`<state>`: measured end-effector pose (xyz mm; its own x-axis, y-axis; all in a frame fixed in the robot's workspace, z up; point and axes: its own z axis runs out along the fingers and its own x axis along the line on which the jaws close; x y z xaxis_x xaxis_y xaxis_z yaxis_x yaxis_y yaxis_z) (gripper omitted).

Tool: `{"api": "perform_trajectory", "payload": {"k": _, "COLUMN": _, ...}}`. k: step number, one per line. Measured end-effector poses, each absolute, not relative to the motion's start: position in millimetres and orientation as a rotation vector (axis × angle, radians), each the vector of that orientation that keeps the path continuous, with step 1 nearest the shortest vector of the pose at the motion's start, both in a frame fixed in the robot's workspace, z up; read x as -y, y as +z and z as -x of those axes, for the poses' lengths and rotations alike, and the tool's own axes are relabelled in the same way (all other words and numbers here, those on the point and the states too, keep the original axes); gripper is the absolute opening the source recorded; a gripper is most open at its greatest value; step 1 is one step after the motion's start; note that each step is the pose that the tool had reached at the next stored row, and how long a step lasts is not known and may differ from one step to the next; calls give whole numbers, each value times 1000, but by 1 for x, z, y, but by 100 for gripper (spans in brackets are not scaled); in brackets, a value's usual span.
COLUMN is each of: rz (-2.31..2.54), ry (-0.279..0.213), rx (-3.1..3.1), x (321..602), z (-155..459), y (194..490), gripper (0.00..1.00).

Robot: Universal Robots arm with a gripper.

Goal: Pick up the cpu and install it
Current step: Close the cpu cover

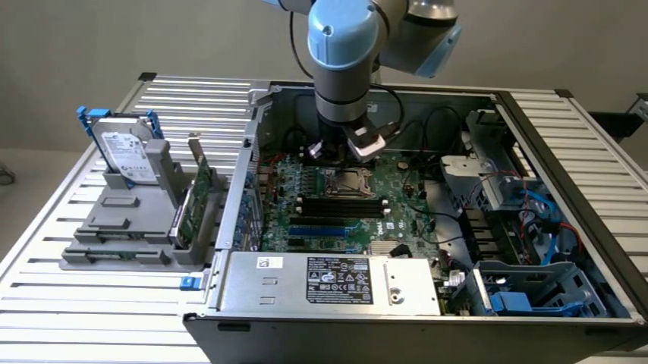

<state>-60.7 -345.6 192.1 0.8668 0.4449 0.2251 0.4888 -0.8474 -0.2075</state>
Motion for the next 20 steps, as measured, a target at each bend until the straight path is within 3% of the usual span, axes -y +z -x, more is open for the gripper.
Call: {"api": "perform_trajectory", "payload": {"k": 20, "rz": 2782, "ry": -245, "rx": 709, "x": 345, "z": 51, "y": 191, "gripper": 11}}
